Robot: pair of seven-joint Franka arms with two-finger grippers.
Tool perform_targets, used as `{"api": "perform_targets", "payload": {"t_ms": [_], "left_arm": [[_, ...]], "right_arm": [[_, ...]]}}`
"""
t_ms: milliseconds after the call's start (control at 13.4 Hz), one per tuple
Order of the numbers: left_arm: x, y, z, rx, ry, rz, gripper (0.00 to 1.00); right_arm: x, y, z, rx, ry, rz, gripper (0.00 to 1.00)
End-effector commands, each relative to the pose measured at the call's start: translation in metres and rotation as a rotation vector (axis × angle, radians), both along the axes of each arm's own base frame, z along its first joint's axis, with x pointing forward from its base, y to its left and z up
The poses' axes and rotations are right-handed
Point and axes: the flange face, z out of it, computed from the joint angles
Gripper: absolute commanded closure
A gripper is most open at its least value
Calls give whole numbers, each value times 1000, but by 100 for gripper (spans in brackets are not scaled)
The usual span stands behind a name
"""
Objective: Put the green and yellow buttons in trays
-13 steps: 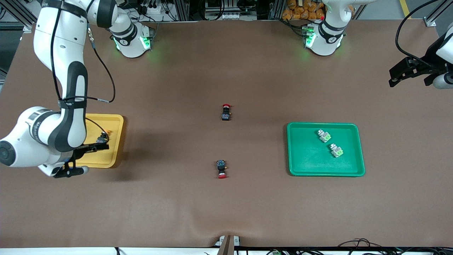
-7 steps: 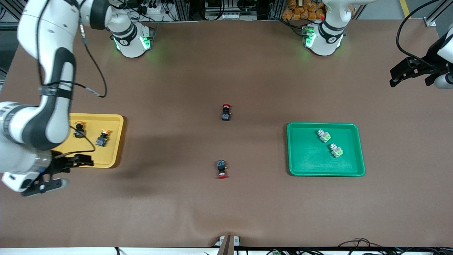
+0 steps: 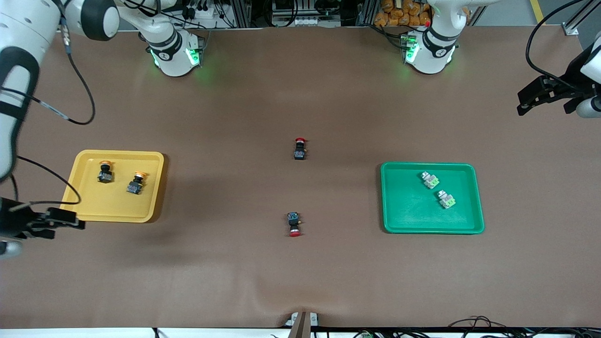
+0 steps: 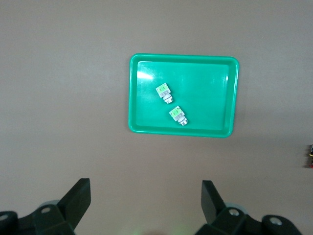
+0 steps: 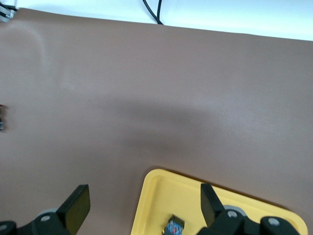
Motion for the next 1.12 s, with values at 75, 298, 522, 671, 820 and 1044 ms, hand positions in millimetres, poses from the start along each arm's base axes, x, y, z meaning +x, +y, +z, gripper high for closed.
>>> {"api": "perform_targets", "payload": {"t_ms": [75, 298, 522, 671, 820, 1044], "left_arm": [[-5, 1, 7, -26, -2, -10, 0], [-5, 1, 7, -26, -2, -10, 0], [-6, 1, 7, -25, -1, -12, 0], [-10, 1, 10, -24, -7, -9, 0], [-11, 0, 11, -24, -8, -10, 0], [-10, 0, 10, -24, -5, -10, 0]], "right_arm": [[-42, 41, 91, -68, 77, -187, 0], [-83, 93, 145, -195, 134, -259, 0], [-115, 90, 169, -196, 175, -272, 0], [-134, 94, 177, -204, 179, -286, 0], [-164, 90, 175, -205, 170, -316, 0], [-196, 87, 150, -206, 138, -329, 0]]}}
